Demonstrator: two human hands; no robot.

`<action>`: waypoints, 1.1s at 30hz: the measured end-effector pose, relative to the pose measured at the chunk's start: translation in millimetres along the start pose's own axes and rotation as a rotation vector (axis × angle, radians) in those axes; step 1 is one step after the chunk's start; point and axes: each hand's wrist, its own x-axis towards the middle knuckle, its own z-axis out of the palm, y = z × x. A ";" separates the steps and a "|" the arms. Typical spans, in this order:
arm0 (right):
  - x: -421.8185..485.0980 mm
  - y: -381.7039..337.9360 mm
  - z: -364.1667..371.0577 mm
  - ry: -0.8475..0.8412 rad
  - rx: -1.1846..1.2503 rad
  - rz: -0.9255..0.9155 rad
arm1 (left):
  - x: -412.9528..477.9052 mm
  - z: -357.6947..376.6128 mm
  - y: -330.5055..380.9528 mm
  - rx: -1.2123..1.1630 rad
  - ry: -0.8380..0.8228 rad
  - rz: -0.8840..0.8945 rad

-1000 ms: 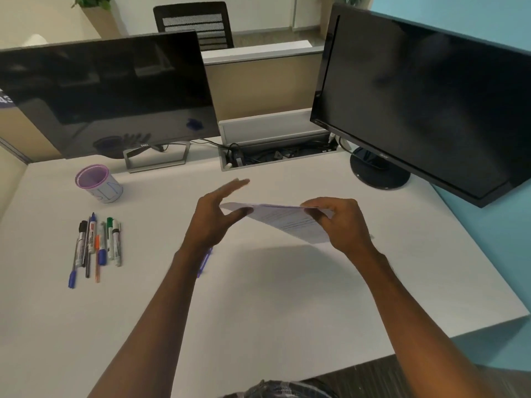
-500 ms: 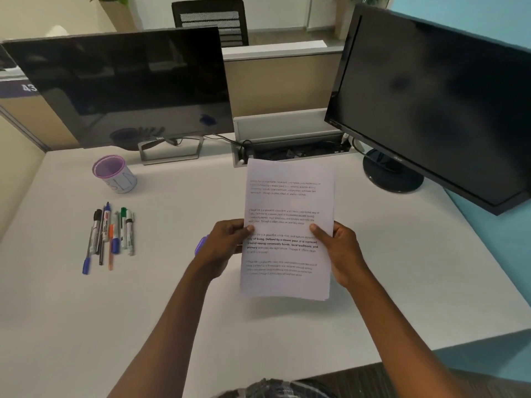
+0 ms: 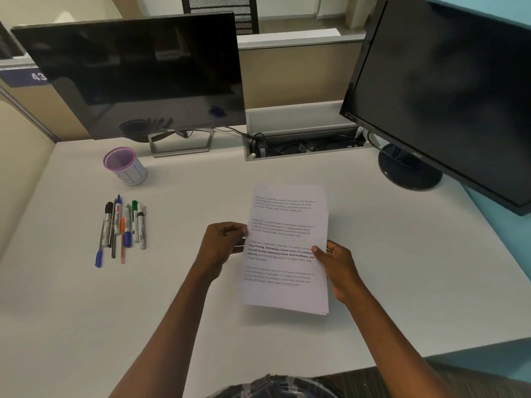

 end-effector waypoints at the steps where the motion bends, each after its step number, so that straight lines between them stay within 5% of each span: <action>1: 0.9 4.1 0.2 0.006 -0.005 0.010 | 1.1 -4.9 0.7 0.010 0.070 0.014; 5: 5.4 20.7 0.9 0.042 -0.034 0.040 | 7.6 -34.2 0.6 0.350 0.317 0.127; 9: 7.7 32.8 4.4 0.067 -0.060 0.064 | 18.9 -57.9 -13.7 0.577 0.327 0.079; 19: 12.7 52.6 12.7 0.102 -0.156 0.074 | 29.3 -60.9 -34.3 0.717 0.222 -0.002; 33: 30.3 37.5 33.8 0.034 -0.156 0.056 | 24.0 -58.0 -40.8 0.657 0.364 -0.101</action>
